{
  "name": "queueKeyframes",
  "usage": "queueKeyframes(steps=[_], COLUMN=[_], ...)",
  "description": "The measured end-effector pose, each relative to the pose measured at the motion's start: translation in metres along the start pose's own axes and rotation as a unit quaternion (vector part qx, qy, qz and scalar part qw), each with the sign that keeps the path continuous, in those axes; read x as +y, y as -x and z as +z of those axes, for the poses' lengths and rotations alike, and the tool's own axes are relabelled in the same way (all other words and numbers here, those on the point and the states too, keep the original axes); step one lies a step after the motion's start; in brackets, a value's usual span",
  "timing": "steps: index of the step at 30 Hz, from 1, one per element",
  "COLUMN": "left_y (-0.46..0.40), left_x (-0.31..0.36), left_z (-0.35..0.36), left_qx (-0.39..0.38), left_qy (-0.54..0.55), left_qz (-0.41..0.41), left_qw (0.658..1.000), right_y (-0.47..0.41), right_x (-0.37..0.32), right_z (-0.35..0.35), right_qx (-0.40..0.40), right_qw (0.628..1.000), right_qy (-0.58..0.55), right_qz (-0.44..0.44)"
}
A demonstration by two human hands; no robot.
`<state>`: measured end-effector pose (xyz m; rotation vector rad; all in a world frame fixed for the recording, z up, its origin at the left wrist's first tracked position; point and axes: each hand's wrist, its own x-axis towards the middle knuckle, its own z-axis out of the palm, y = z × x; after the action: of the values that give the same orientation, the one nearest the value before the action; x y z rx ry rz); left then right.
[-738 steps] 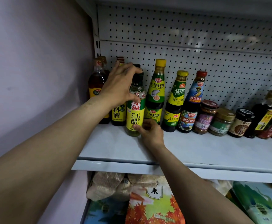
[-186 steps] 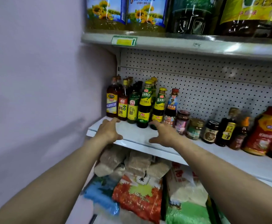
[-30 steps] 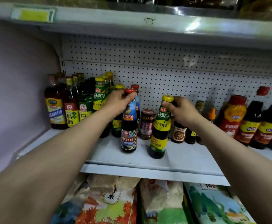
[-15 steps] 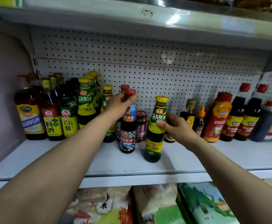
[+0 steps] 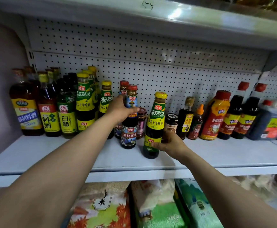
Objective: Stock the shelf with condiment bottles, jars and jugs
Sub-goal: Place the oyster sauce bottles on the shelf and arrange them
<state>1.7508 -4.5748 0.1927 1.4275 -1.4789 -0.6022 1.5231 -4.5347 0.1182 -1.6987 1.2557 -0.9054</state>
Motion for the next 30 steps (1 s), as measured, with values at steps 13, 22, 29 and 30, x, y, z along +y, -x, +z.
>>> queueKeyframes(steps=[13, 22, 29, 30], left_y=[0.045, 0.079, 0.077, 0.075], left_x=[-0.015, -0.024, -0.014, -0.012], left_z=[-0.056, -0.09, -0.109, -0.109], left_qx=[0.025, -0.014, -0.025, -0.026], left_qy=[0.07, 0.092, 0.019, -0.001], left_qz=[0.056, 0.1, 0.139, 0.143], left_qw=[0.996, 0.991, 0.99, 0.989], right_y=[0.005, -0.004, -0.011, -0.012], right_x=[0.001, -0.016, -0.02, -0.02], right_z=[0.038, 0.13, 0.156, 0.157], right_qx=[0.014, 0.016, 0.047, 0.052], right_qw=[1.0, 0.998, 0.995, 0.995], right_qy=[-0.002, -0.045, -0.054, -0.051], right_qz=[-0.018, -0.044, -0.067, -0.068])
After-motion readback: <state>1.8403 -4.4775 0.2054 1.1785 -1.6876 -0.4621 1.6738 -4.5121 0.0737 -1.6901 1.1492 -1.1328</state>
